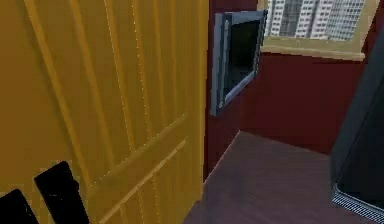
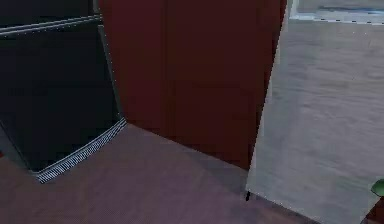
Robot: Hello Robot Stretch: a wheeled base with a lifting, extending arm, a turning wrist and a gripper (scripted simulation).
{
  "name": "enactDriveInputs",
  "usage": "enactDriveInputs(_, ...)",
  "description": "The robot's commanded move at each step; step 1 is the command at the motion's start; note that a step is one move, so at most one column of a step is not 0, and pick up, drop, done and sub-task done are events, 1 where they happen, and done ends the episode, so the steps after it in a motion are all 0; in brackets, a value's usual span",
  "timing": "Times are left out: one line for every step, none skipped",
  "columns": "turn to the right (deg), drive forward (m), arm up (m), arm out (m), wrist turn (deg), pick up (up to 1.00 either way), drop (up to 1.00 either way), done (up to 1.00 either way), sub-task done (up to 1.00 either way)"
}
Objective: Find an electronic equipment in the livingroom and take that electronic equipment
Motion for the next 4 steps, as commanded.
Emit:
enactDriveInputs(-45.0, 0.0, 0.0, 0.0, 0.0, 0.0, 0.0, 0.0, 0.0)
enactDriveInputs(-45.0, 0.0, 0.0, 0.0, 0.0, 0.0, 0.0, 0.0, 0.0)
enactDriveInputs(-45.0, 0.0, 0.0, 0.0, 0.0, 0.0, 0.0, 0.0, 0.0)
enactDriveInputs(-6.0, 0.0, 0.0, 0.0, 0.0, 0.0, 0.0, 0.0, 0.0)
